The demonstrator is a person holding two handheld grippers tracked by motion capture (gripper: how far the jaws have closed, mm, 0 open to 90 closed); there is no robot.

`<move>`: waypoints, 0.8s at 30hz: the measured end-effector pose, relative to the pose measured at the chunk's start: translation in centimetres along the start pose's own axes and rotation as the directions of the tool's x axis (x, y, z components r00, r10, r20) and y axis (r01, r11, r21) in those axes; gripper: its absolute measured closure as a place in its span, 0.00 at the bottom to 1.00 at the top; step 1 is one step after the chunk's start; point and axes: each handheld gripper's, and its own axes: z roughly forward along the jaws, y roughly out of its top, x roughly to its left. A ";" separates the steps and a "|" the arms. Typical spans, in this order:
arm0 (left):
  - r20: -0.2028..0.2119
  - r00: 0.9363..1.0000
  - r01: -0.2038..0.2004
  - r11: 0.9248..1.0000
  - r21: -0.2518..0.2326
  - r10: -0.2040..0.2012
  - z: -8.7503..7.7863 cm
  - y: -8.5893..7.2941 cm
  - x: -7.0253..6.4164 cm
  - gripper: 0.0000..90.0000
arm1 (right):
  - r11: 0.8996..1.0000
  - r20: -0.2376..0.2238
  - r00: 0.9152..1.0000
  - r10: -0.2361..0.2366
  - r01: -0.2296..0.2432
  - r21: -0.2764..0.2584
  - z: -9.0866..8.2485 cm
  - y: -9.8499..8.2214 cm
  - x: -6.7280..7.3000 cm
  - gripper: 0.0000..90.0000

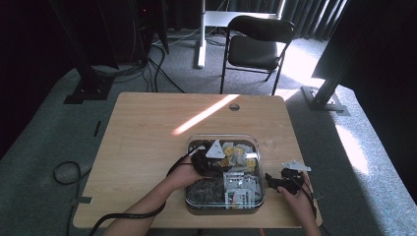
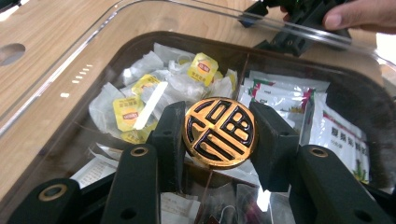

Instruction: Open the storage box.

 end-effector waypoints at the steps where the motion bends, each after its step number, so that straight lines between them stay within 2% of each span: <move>1: 0.004 1.000 0.005 1.000 -0.004 -0.005 -0.1 0.0 0.1 0.65 | 1.000 0.000 1.000 0.000 0.000 0.000 0.0 0.0 0.0 0.12; 11: -0.039 0.999 0.019 1.000 -0.010 -0.020 -1.7 -0.5 1.2 0.65 | 1.000 0.000 1.000 0.000 0.000 0.000 0.0 0.0 0.0 0.12; 14: -0.062 0.998 0.025 1.000 -0.009 -0.026 -2.1 -0.8 1.6 0.65 | 1.000 0.000 1.000 0.000 0.000 0.000 0.0 0.0 0.0 0.12; 20: -0.083 0.995 0.052 0.999 -0.006 -0.053 -2.9 -1.7 2.3 0.65 | 1.000 0.000 1.000 0.000 0.000 0.000 0.0 0.0 0.0 0.12; 24: -0.104 0.993 0.051 0.999 -0.009 -0.052 -3.5 -2.1 2.5 0.65 | 1.000 0.000 1.000 0.000 0.000 0.000 0.0 0.0 0.0 0.12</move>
